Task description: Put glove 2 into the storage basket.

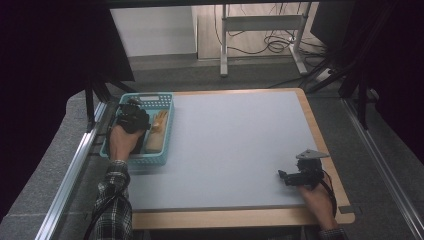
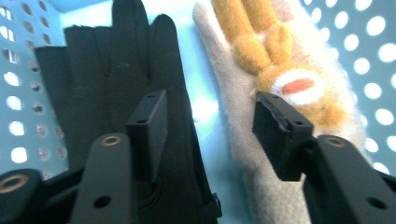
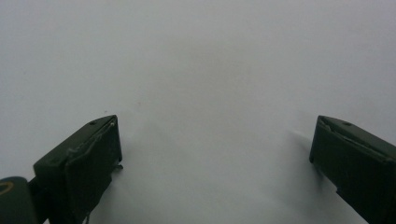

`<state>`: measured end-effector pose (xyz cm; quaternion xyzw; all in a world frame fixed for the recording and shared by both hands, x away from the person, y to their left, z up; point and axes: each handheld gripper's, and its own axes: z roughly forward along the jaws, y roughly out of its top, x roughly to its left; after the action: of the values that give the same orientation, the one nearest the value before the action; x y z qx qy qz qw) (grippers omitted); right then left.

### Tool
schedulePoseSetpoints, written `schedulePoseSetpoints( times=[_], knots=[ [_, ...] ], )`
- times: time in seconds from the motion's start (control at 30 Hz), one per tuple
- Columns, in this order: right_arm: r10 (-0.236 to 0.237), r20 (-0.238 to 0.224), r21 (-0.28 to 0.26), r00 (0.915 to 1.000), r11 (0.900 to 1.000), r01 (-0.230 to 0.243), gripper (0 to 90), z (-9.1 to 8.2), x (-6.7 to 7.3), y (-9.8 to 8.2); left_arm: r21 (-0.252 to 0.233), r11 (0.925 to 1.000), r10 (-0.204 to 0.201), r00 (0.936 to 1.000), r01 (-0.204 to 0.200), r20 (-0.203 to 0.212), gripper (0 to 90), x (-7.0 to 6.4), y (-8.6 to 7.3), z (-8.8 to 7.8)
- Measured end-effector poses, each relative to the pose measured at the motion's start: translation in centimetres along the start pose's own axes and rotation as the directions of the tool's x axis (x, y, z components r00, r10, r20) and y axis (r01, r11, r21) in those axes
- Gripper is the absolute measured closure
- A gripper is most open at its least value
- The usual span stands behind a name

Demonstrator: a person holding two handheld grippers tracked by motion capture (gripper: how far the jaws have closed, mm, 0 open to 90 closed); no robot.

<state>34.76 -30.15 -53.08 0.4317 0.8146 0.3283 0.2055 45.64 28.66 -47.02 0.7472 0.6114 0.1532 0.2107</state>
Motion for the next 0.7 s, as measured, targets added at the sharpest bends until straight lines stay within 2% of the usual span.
schedulePoseSetpoints(
  times=[0.03,0.2,0.3,0.4,0.7],
  knots=[
    [0.0,0.0,0.0,1.0,1.0,0.0,1.9,0.0,0.0,0.0,-0.008,1.0,0.0,1.0,0.0,0.0,39.6,0.1,0.0,-0.2],
    [0.0,0.0,0.0,1.0,1.0,0.0,1.8,0.0,0.0,0.0,-0.034,0.9994,-0.006,0.9999,0.006,-0.009,30.8,0.2,-0.2,-0.9],
    [0.0,0.0,0.0,1.0,1.0,0.0,1.9,0.0,0.0,0.0,-0.054,0.9984,-0.016,0.9999,0.016,0.003,27.6,0.5,-0.3,-1.3],
    [0.0,0.001,0.0,1.0,1.0,0.0,1.9,0.0,0.0,0.0,-0.076,0.9966,-0.029,0.9992,0.031,0.027,20.4,0.6,-0.5,-1.6],
    [-0.001,0.002,0.001,1.0,1.0,0.001,1.9,0.0,0.0,0.0,-0.111,0.9936,-0.017,0.9983,0.024,0.056,12.4,0.6,-1.2,-2.5]
  ],
)
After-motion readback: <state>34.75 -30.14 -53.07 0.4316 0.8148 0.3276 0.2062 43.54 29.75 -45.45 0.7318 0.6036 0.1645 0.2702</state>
